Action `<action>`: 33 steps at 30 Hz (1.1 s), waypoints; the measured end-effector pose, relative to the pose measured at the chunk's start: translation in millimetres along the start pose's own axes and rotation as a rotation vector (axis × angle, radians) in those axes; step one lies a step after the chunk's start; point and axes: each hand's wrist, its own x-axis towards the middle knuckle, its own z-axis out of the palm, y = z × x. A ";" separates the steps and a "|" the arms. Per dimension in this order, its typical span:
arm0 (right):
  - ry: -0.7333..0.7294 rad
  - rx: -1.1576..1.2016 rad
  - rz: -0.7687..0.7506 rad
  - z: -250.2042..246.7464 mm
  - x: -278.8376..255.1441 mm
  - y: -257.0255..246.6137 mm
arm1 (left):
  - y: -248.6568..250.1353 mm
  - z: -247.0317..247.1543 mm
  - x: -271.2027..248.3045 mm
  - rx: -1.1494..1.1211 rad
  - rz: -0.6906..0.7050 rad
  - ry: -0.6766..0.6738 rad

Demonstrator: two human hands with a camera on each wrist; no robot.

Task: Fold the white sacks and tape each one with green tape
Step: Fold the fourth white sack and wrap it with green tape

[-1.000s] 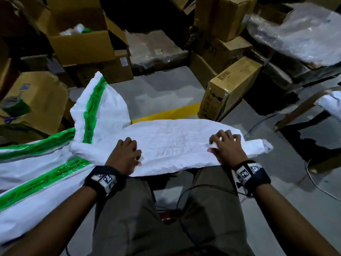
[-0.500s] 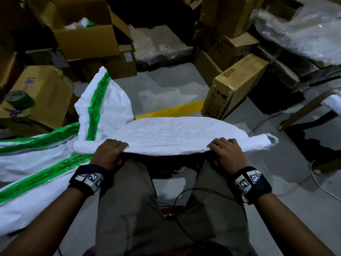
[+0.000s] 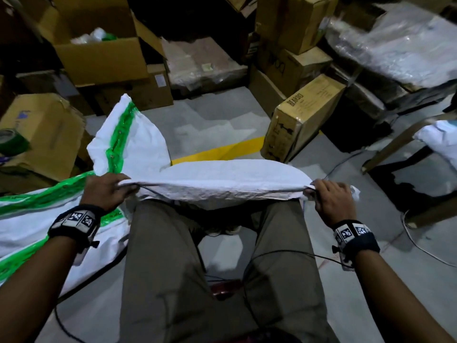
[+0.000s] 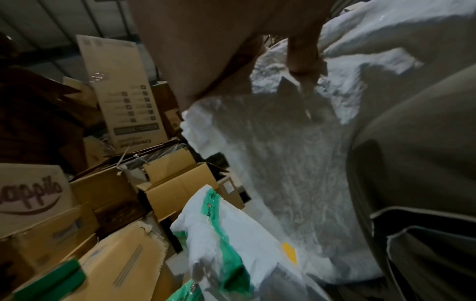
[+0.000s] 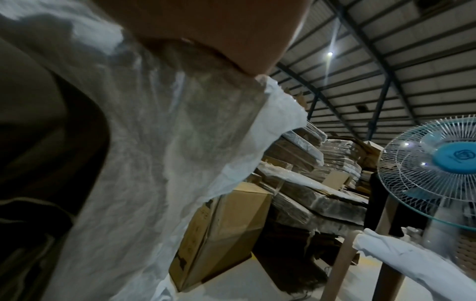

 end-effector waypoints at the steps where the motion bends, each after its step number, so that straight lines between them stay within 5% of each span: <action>1: 0.026 0.012 -0.013 -1.9 3.9 1.8 | -1.1 -2.0 0.9 -0.031 -0.091 -0.046; 3: -0.015 0.080 0.004 -8.6 14.8 4.0 | 4.8 -8.0 4.7 -0.050 -0.198 -0.131; 6: -0.373 0.212 0.164 -11.0 45.8 9.6 | 19.0 -12.4 16.2 0.005 -0.200 -0.268; 8: -0.542 0.095 0.171 -5.9 66.5 7.9 | 24.3 -11.5 27.5 0.039 -0.227 -0.396; 11: -0.386 -0.034 0.005 0.4 87.7 -20.5 | 16.0 -1.9 41.0 0.013 -0.277 -0.507; 15: -0.246 0.316 -0.312 -1.4 90.7 -105.1 | 7.5 7.7 46.5 -0.034 -0.308 -0.577; 21: -0.559 0.039 -0.309 12.6 67.7 -186.5 | 12.7 12.9 38.7 -0.055 -0.336 -0.613; 29: -0.299 -0.048 -0.299 26.1 44.7 -185.9 | 7.3 19.5 21.8 -0.198 -0.259 -0.522; 33: -0.302 -0.146 -0.324 26.4 29.9 -192.7 | 33.4 20.2 5.4 0.078 -0.021 -0.125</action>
